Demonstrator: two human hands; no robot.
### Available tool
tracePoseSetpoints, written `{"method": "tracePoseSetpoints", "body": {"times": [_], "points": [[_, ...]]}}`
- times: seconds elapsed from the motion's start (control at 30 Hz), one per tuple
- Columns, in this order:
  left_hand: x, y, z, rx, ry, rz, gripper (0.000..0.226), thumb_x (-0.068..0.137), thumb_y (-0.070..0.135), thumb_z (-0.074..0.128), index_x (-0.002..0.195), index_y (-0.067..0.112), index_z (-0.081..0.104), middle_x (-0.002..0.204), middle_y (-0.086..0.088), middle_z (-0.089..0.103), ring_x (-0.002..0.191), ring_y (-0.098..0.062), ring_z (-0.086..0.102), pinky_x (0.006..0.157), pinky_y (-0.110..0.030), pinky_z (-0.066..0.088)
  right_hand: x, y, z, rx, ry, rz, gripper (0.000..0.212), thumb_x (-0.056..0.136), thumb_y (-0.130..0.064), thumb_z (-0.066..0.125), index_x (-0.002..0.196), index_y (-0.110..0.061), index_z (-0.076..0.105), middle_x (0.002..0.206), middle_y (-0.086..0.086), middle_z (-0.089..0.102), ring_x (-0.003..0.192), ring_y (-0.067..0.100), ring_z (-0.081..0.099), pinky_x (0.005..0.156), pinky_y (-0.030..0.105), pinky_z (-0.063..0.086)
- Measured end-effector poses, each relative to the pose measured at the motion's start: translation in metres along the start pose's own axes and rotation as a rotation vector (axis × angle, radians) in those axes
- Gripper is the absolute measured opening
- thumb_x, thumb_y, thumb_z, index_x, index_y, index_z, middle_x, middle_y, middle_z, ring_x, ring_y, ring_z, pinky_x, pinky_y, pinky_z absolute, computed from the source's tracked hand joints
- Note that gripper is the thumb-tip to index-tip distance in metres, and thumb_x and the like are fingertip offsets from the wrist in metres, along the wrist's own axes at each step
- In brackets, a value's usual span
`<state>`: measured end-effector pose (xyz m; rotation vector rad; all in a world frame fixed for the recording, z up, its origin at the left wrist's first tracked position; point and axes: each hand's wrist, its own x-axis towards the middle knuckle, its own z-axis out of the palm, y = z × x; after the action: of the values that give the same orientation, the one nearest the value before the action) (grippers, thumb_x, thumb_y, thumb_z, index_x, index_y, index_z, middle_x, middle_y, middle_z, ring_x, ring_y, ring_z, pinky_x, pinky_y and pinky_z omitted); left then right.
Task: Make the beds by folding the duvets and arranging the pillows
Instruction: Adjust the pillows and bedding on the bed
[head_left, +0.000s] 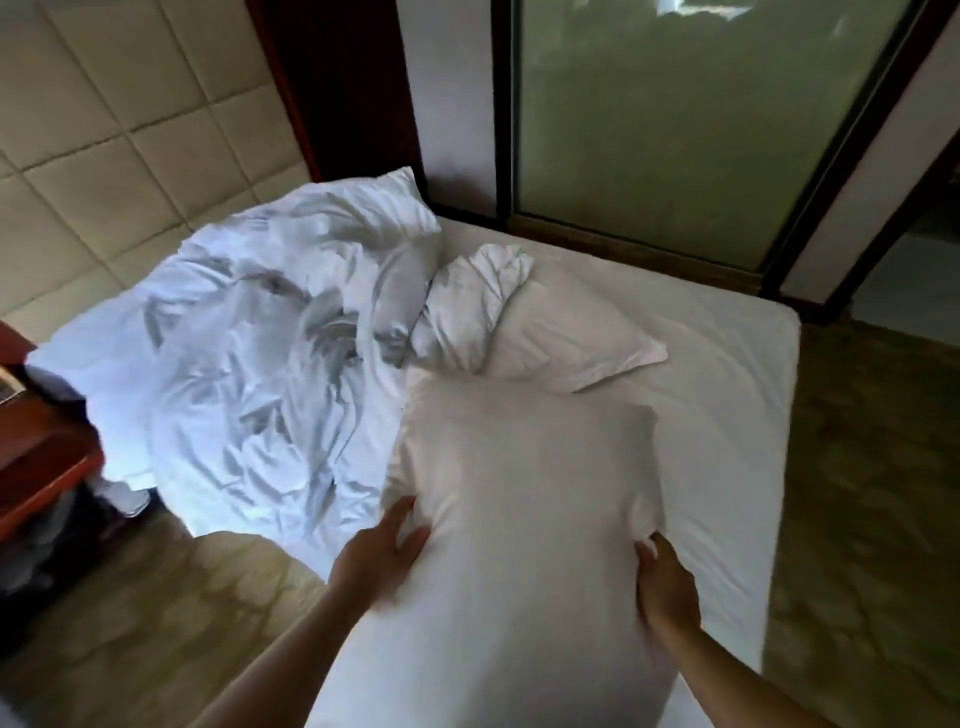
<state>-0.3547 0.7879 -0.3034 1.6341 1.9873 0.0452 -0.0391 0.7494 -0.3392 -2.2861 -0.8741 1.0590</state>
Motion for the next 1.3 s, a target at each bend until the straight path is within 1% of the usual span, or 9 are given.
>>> {"method": "tracePoseSetpoints", "body": {"times": [0.23,0.43,0.53,0.7,0.8,0.93,1.03,1.13,1.3], "points": [[-0.165,-0.189,-0.037,-0.21,0.231,-0.246,0.048,0.093,0.051,0.044,0.138,0.036,0.034,0.097,-0.016,0.068,0.085,-0.035,0.065,0.067,-0.033,0.044,-0.14,-0.043,0.113,-0.124,-0.178,-0.299,0.037,0.099,-0.03,0.036,0.13,-0.023,0.056,0.123,0.018,0.061,0.111,0.035,0.056,0.091,0.037,0.044],[-0.356,-0.366,-0.026,-0.402,0.558,-0.641,0.034,0.091,0.056,0.041,0.124,0.047,0.049,0.123,-0.007,0.063,0.113,-0.031,0.058,0.085,-0.033,0.047,-0.317,-0.085,0.257,-0.409,-0.455,-0.716,0.038,0.094,-0.01,0.039,0.121,-0.025,0.061,0.116,0.016,0.063,0.103,0.034,0.059,0.076,0.03,0.041],[-0.455,-0.423,-0.009,-0.476,0.688,-0.86,0.032,0.092,0.051,0.047,0.122,0.044,0.058,0.126,-0.007,0.063,0.116,-0.028,0.058,0.088,-0.032,0.048,-0.419,-0.092,0.322,-0.486,-0.614,-0.897,0.031,0.098,-0.015,0.039,0.119,-0.018,0.062,0.117,0.016,0.062,0.103,0.033,0.057,0.074,0.028,0.036],[-0.598,-0.467,0.034,-0.55,0.957,-1.195,0.031,0.094,0.041,0.051,0.123,0.038,0.061,0.126,-0.004,0.063,0.118,-0.026,0.057,0.091,-0.032,0.045,-0.573,-0.057,0.4,-0.45,-0.928,-1.069,0.031,0.099,-0.014,0.039,0.074,-0.014,0.058,0.085,0.014,0.057,0.087,0.026,0.054,0.068,0.03,0.031],[-0.669,-0.468,0.061,-0.519,1.142,-1.364,0.031,0.094,0.034,0.053,0.124,0.032,0.061,0.125,-0.003,0.063,0.117,-0.027,0.058,0.089,-0.035,0.047,-0.648,-0.025,0.425,-0.554,-1.01,-1.205,0.034,0.1,-0.028,0.036,0.106,-0.013,0.065,0.106,0.012,0.066,0.101,0.033,0.06,0.074,0.029,0.04],[-0.741,-0.469,0.1,-0.435,1.308,-1.544,0.032,0.095,0.027,0.054,0.125,0.027,0.061,0.122,-0.005,0.065,0.111,-0.03,0.061,0.084,-0.039,0.049,-0.739,0.016,0.448,-0.599,-1.203,-1.316,0.036,0.102,-0.026,0.033,0.114,-0.008,0.062,0.115,0.011,0.064,0.108,0.029,0.058,0.081,0.027,0.04],[-0.777,-0.478,0.134,-0.423,1.263,-1.688,0.038,0.097,0.03,0.047,0.135,0.031,0.05,0.125,-0.006,0.063,0.111,-0.032,0.06,0.081,-0.04,0.047,-0.789,0.052,0.469,-0.625,-1.296,-1.356,0.034,0.102,-0.023,0.035,0.12,-0.007,0.06,0.12,0.011,0.063,0.112,0.028,0.056,0.085,0.028,0.04],[-0.799,-0.496,0.167,-0.519,0.963,-1.849,0.059,0.096,0.029,0.046,0.15,0.028,0.021,0.125,-0.015,0.059,0.108,-0.037,0.057,0.075,-0.038,0.043,-0.816,0.092,0.504,-0.745,-1.345,-1.408,0.034,0.101,-0.02,0.036,0.125,-0.011,0.059,0.124,0.014,0.062,0.113,0.032,0.055,0.088,0.031,0.042],[-0.768,-0.512,0.207,-0.631,0.648,-1.701,0.071,0.094,0.027,0.051,0.152,0.026,0.009,0.148,-0.015,0.029,0.129,-0.033,0.041,0.099,-0.041,0.041,-0.815,0.135,0.533,-0.887,-1.443,-1.321,0.037,0.097,-0.012,0.037,0.131,-0.015,0.053,0.121,0.012,0.063,0.107,0.029,0.061,0.093,0.037,0.049]]}}
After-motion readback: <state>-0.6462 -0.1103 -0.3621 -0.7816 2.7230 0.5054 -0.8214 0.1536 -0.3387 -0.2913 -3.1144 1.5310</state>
